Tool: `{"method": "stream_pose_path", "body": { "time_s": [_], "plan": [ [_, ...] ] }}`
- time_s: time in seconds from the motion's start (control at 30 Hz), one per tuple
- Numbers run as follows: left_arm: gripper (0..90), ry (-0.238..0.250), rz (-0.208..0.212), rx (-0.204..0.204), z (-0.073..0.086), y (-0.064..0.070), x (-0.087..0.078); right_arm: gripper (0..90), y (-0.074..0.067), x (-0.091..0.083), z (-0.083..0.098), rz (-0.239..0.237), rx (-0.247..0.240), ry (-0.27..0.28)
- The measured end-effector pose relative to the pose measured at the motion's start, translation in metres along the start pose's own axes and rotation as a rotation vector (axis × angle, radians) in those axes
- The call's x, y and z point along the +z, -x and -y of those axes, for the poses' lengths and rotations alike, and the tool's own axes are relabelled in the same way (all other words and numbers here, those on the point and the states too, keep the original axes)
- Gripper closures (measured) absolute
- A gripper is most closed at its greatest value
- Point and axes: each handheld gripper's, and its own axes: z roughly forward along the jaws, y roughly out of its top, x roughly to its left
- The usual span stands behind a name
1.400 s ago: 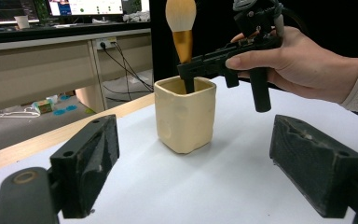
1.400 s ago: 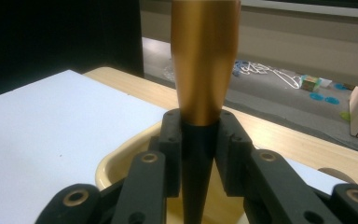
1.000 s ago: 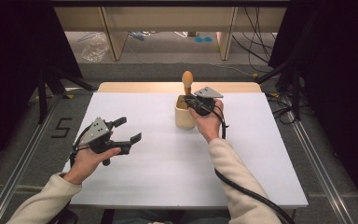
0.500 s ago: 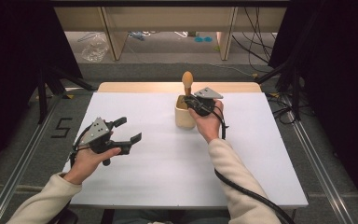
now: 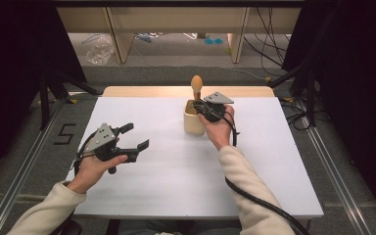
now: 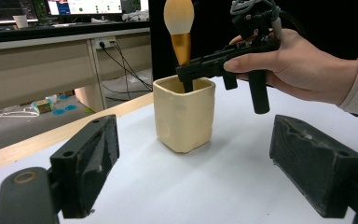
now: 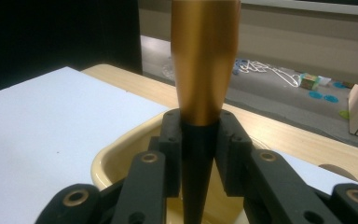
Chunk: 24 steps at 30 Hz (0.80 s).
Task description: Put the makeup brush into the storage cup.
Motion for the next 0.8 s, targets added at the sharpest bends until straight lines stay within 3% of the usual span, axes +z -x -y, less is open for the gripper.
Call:
{"method": "stream_pose_path", "body": {
  "time_s": [0.63, 0.7, 0.8],
  "plan": [
    [15.6, -0.002, -0.001, 0.001, 0.0001, -0.0003, 0.0, 75.2, -0.0012, -0.0006, -0.0014, 0.003, 0.006, 0.005],
    [15.6, -0.003, -0.001, 0.002, 0.0002, -0.0004, 0.0, 67.6, -0.0008, -0.0012, -0.0021, -0.017, 0.02, 0.025],
    [15.6, -0.004, -0.002, 0.0, 0.0001, -0.0004, 0.0002, 38.4, 0.0002, -0.0027, -0.0074, -0.059, 0.043, 0.046]
  ]
}}
